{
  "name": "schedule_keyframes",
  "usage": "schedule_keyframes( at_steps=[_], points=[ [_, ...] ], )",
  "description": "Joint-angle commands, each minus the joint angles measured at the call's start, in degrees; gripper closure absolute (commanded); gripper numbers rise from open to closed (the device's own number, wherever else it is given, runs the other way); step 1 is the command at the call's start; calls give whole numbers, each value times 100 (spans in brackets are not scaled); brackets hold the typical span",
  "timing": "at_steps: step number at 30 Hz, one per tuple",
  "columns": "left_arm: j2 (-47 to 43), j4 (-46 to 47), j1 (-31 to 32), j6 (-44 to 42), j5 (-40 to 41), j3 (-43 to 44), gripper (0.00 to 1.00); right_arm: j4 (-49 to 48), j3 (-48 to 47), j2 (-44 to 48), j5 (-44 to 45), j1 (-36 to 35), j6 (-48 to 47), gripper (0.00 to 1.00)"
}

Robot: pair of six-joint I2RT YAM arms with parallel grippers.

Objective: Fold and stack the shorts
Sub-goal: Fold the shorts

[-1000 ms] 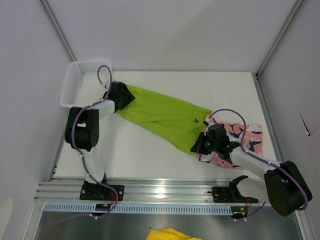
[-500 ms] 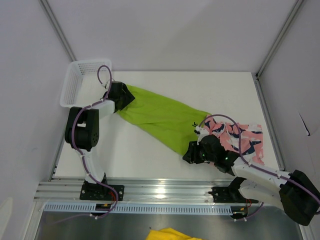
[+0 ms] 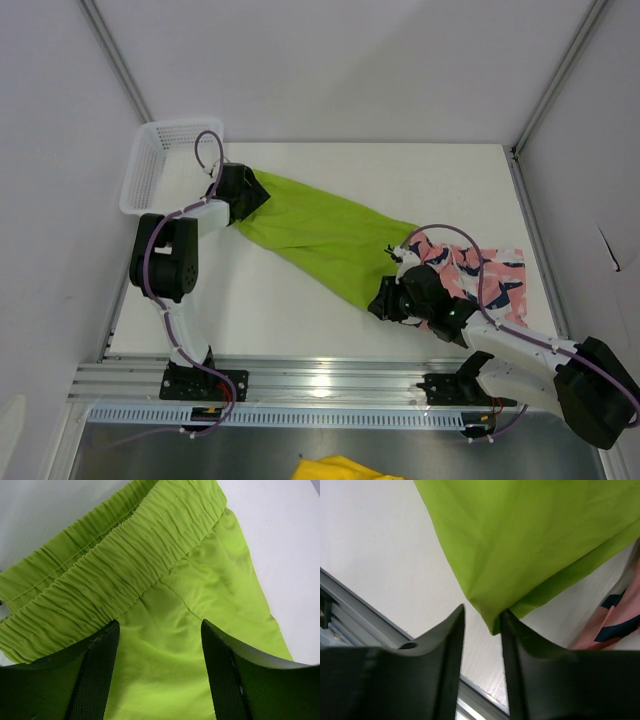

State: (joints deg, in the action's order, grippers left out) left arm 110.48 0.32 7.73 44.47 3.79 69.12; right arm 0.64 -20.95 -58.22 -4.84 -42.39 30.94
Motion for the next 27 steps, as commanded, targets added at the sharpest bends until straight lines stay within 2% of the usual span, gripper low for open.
schedule_keyframes(
  at_steps=[1, 2, 3, 5, 9, 12, 20, 23, 24, 27],
  points=[
    [35, 12, -26, -105, 60, 145, 31, -433, -252, -199, -87, 64, 44, 71],
    [35, 12, -34, -105, 60, 137, 31, -477, -234, -216, -139, 56, 53, 78],
    [35, 12, -26, -105, 60, 137, 31, -495, -217, -251, -175, 47, 87, 90],
    [27, 12, -26, -105, 60, 136, 31, -469, -164, -225, -175, 3, 123, 99],
    [35, 12, -26, -105, 60, 145, 31, -442, 117, -32, -78, -251, 324, 100],
    [36, 12, -26, -105, 51, 163, 30, -399, 345, 65, -96, -348, 562, 94],
    [97, -251, -26, -96, 69, 312, 29, 497, 469, 583, 326, -366, 966, 94],
    [53, -470, -26, -149, 43, 453, 27, 770, 346, 645, 308, -366, 941, 80],
    [27, -671, -26, -192, 25, 488, 26, 953, 294, 697, 317, -366, 888, 72],
    [-262, -988, -26, -350, -45, 585, 21, 1392, -66, 916, 448, -358, 774, 60]
  ],
)
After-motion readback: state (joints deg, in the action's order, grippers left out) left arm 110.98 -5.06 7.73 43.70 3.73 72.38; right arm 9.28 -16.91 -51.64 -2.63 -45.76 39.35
